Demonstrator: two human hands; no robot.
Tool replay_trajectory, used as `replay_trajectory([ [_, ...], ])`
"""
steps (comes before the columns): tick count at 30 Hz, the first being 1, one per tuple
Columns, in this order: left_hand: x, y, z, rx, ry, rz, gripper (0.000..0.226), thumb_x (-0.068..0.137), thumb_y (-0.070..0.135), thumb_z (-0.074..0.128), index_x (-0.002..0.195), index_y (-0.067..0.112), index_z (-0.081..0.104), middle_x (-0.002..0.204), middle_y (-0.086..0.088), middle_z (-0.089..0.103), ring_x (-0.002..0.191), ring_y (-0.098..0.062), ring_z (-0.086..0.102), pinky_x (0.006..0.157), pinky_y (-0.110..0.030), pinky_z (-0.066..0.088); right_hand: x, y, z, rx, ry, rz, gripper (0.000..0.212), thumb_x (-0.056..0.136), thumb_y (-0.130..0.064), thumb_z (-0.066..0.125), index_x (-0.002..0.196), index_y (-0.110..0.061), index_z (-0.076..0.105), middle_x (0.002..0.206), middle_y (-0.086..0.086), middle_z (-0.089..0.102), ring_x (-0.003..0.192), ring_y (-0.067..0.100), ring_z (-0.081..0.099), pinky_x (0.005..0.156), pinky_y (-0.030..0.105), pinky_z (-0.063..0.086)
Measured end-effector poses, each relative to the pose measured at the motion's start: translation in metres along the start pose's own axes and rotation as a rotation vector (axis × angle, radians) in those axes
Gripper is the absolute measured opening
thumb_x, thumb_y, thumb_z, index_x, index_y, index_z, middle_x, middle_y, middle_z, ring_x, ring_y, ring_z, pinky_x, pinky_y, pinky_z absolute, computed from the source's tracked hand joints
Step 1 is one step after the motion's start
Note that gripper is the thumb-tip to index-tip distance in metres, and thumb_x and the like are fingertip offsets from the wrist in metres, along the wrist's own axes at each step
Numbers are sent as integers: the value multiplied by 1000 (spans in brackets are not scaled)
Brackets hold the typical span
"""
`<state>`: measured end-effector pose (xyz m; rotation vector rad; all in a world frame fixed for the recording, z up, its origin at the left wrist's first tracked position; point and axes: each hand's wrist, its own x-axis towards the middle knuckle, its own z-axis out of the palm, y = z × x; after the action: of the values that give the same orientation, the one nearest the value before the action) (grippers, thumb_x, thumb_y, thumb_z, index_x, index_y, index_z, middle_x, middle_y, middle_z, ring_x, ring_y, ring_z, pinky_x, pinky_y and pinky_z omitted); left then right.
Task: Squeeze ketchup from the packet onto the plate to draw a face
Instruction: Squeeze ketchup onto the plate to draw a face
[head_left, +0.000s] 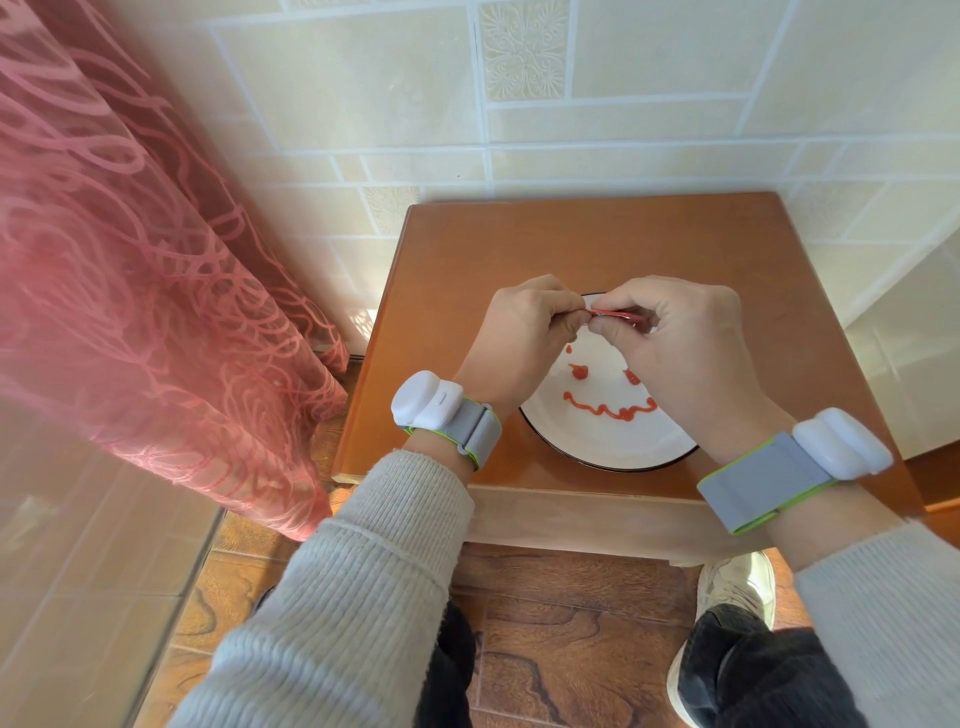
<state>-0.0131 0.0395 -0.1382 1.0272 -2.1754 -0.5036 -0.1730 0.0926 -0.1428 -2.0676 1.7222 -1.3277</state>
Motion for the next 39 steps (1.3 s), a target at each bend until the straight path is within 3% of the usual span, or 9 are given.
replay_trajectory([
  [7,0,0,1,18,-5,2,13,87,7,62,78,3,70,75,-9,65,65,-16,54,60,-22,41,0,0,-1,-10,-6,-9,6,82,-4,82,87,-8,80,81,2,75,73,11,65,68,19,51],
  [12,0,-1,2,17,-1,-13,11,86,7,63,79,4,71,73,-9,65,64,-17,53,60,-25,40,0,0,0,16,6,8,7,82,-5,82,87,-10,80,78,-4,71,72,11,64,67,14,49],
  [15,0,-1,3,14,-2,-20,10,86,7,64,80,4,71,74,-9,65,65,-19,56,61,-28,42,0,0,0,8,4,7,7,82,-5,81,87,-10,80,78,-3,71,72,12,65,67,17,49],
  [22,0,0,2,18,-7,-22,10,86,7,64,80,4,71,73,-9,65,63,-15,53,58,-17,38,-1,0,-2,-22,-3,-10,5,84,-8,80,89,-10,80,83,0,74,75,10,66,70,15,51],
  [31,1,2,2,22,-10,-23,11,86,7,64,79,4,71,71,-8,65,60,-11,48,58,-8,35,-1,2,-4,-25,4,-24,3,84,-7,80,86,-9,79,80,0,74,74,13,67,68,26,52],
  [39,2,3,4,25,-12,-25,10,86,7,64,80,4,71,72,-8,64,62,-13,48,60,-13,35,-2,3,-5,-14,10,-23,2,84,-8,81,85,-7,79,78,2,74,71,15,67,66,28,53],
])
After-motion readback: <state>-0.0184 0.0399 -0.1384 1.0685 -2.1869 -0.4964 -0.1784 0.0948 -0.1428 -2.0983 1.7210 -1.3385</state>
